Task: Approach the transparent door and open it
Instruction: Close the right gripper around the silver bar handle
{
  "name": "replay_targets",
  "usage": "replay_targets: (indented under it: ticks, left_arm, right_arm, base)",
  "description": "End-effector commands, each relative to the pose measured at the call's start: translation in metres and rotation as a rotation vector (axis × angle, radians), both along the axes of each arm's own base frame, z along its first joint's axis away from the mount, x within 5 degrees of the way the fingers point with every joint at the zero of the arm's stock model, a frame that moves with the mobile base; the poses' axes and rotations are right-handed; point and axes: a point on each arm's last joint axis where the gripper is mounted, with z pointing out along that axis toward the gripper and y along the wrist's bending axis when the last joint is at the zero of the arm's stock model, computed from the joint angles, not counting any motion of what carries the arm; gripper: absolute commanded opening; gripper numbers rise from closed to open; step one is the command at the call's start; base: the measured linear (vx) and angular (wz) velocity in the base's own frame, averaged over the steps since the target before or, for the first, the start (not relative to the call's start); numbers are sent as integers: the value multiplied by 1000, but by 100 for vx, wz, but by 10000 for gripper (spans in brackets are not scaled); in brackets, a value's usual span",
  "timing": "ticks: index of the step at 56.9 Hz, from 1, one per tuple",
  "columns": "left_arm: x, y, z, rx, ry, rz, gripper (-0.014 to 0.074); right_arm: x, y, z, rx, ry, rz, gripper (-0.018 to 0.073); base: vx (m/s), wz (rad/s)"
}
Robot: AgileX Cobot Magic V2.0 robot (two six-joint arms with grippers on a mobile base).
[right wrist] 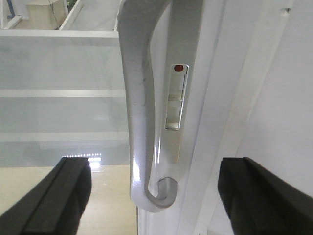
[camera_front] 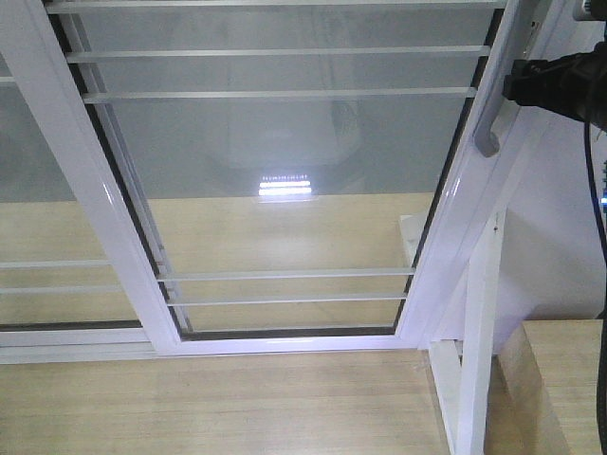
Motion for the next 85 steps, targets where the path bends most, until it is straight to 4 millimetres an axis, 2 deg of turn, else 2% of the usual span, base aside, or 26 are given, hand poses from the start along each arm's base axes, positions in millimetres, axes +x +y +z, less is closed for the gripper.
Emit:
replay_targets:
  ticks: [1,12,29,50,57,66,74,85]
  left_arm:
    - [-5,0,21,-14,-122,-1,471]
    - [-5,0,21,-13,-122,-1,471]
    - [-4,-1,19,-12,-96,-3,471]
    - [-4,-1,19,-12,-98,-3,471]
    - [-4,-1,19,-12,-98,-3,471]
    - [-4,-1,19,-12,-98,-3,471]
    - [-4,-1,19,-12,-97,-3,471]
    - [-2,-1,17,-12,-90,-3,471]
  right_arm:
    - [7,-6,26,-24,-145,-51,582]
    - [27,-5,33,-31,-161,-40,577]
    - [55,-4,46,-27,-206,-36,503]
    - [82,-4,41,-26,-207,-34,433]
    - [81,-3,39,-23,-188,-24,342]
    - [80,-1,38,-16,-158,-5,128]
    - [78,1,40,-7,-141,8,-16]
    - [74,7,46,-4,-145,31,-10]
  base:
    - [0,0]
    - [0,0]
    - [0,0]
    - [0,0]
    - [0,0]
    - [0,0]
    - [0,0]
    - [0,0]
